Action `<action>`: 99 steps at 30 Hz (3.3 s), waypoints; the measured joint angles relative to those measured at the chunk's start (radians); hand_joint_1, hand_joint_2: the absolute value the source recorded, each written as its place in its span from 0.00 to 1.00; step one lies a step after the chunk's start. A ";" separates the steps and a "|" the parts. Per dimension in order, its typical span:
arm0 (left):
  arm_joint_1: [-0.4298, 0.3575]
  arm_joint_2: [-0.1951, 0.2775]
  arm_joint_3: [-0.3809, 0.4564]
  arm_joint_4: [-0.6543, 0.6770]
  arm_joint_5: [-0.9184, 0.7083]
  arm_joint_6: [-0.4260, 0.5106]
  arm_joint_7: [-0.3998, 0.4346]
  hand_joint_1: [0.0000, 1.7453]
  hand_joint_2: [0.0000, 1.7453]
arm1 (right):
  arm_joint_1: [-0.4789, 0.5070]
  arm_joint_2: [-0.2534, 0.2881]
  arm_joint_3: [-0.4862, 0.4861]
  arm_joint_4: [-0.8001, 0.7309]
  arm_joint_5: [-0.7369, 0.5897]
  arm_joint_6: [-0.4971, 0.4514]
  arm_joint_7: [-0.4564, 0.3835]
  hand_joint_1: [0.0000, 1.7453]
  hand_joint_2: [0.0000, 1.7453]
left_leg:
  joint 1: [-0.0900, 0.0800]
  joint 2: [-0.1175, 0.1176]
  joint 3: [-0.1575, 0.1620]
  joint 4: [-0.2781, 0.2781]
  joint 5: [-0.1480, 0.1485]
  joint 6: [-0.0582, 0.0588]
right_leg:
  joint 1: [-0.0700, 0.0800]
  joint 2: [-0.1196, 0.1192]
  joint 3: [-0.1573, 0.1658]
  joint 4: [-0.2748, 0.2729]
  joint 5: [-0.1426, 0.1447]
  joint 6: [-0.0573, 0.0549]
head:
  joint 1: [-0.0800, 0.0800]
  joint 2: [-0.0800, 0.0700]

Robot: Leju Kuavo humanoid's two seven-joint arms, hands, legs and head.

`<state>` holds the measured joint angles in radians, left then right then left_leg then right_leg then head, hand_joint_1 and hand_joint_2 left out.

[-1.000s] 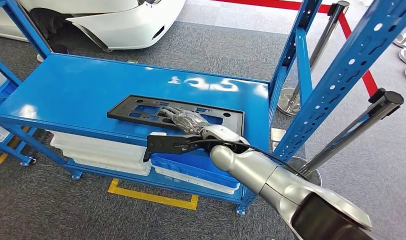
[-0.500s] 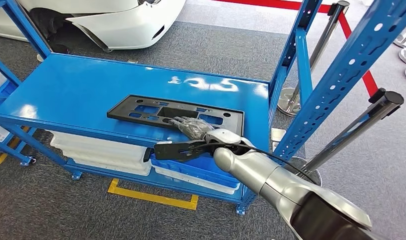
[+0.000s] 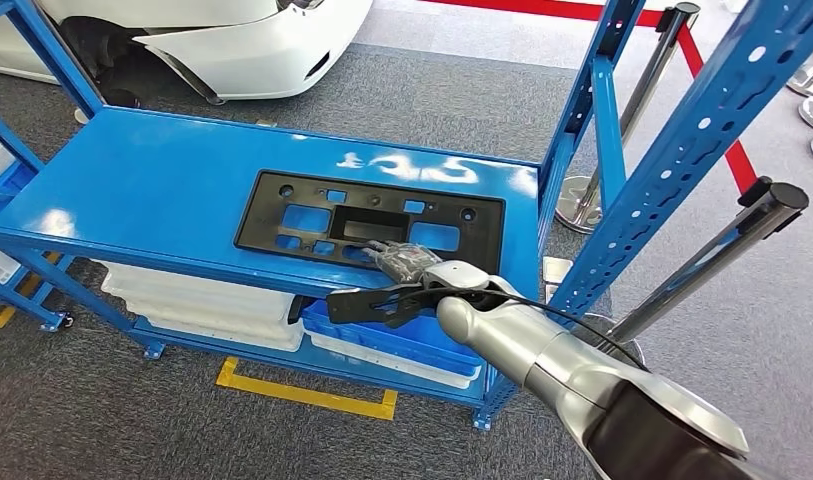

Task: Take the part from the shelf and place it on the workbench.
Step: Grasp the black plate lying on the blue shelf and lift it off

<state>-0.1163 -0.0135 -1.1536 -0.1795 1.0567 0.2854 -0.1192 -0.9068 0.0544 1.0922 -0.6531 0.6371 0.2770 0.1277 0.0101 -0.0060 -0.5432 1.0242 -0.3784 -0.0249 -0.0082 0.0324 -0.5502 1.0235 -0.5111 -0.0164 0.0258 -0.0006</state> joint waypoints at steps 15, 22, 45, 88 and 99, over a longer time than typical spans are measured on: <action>0.000 0.000 -0.001 0.000 -0.005 0.000 -0.009 0.00 0.00 | -0.018 -0.054 0.039 0.013 0.081 -0.020 0.049 0.00 1.00 | 0.000 0.000 0.001 0.000 0.001 0.001 | 0.000 0.000 0.001 0.000 0.001 0.000 | 0.000 0.000; 0.000 0.000 -0.002 0.000 -0.007 0.000 -0.010 0.00 0.00 | -0.017 -0.069 0.044 0.006 0.086 -0.063 0.033 0.11 1.00 | 0.000 0.000 0.001 0.000 0.002 0.002 | -0.001 0.000 0.001 0.000 0.002 0.001 | 0.000 0.000; -0.001 0.000 -0.003 0.000 0.001 0.000 -0.010 0.00 0.00 | -0.021 -0.078 0.028 -0.037 -0.018 -0.114 -0.049 1.00 1.00 | 0.000 0.001 0.000 0.000 0.004 -0.001 | 0.001 0.000 0.000 0.000 0.004 -0.001 | -0.001 0.000; 0.000 0.000 -0.003 0.000 0.001 0.000 -0.006 0.00 0.00 | -0.023 -0.092 -0.043 -0.144 0.010 -0.306 -0.046 0.00 1.00 | 0.000 0.001 -0.002 0.000 0.004 -0.001 | 0.001 0.000 -0.002 0.000 0.004 -0.001 | -0.001 0.000; 0.000 0.000 -0.003 0.000 0.004 -0.003 -0.007 0.00 0.00 | -0.025 -0.118 -0.091 -0.158 0.006 -0.251 -0.014 0.00 1.00 | 0.000 0.001 -0.002 0.000 0.004 -0.001 | 0.001 0.000 -0.003 0.000 0.004 -0.001 | -0.001 0.000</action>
<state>-0.1166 -0.0134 -1.1563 -0.1795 1.0611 0.2823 -0.1265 -0.9319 -0.0635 1.0010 -0.8111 0.6434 0.0264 0.1137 0.0099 -0.0052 -0.5454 1.0246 -0.3742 -0.0254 -0.0074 0.0327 -0.5529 1.0239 -0.5068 -0.0172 0.0252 -0.0007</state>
